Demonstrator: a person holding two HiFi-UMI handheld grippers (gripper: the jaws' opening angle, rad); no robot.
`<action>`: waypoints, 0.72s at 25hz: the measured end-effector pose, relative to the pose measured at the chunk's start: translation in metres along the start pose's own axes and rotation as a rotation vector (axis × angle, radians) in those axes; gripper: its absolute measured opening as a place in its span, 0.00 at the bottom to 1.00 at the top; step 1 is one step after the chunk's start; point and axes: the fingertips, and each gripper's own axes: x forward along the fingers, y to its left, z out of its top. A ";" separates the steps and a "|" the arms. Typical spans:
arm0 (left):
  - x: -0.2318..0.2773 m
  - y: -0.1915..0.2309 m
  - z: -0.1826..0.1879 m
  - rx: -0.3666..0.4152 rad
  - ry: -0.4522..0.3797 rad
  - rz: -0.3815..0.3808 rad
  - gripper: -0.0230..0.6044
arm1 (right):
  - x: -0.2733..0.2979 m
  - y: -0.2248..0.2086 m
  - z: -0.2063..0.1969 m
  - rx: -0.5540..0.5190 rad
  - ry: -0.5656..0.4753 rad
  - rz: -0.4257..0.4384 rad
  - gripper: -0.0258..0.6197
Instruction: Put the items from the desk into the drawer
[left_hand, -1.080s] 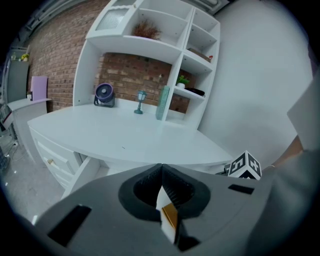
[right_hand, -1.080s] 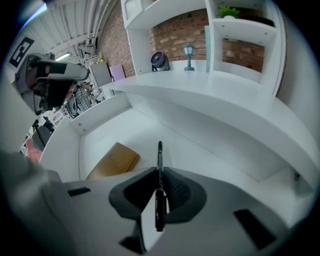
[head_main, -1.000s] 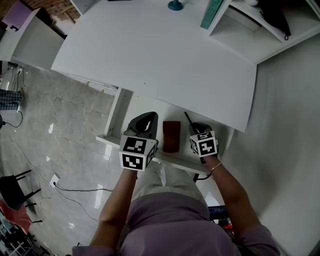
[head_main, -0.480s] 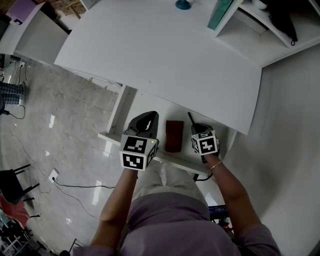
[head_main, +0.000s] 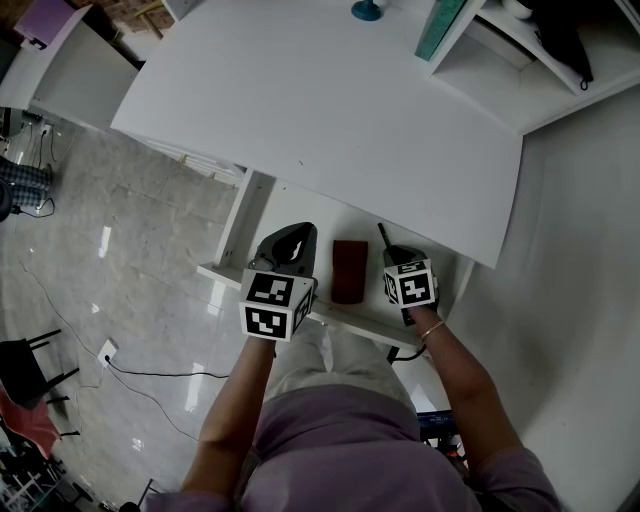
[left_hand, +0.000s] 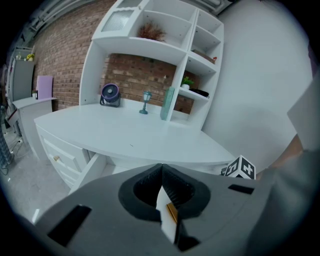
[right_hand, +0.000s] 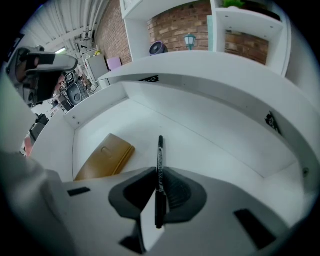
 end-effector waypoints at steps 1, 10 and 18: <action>-0.001 0.000 0.000 0.003 -0.001 0.000 0.03 | -0.001 0.000 0.000 0.005 -0.002 -0.002 0.12; -0.003 0.000 0.003 0.021 -0.013 -0.011 0.03 | -0.024 0.005 0.012 0.049 -0.081 0.010 0.16; -0.004 -0.006 0.014 0.046 -0.025 -0.042 0.03 | -0.073 0.007 0.040 0.120 -0.244 -0.009 0.10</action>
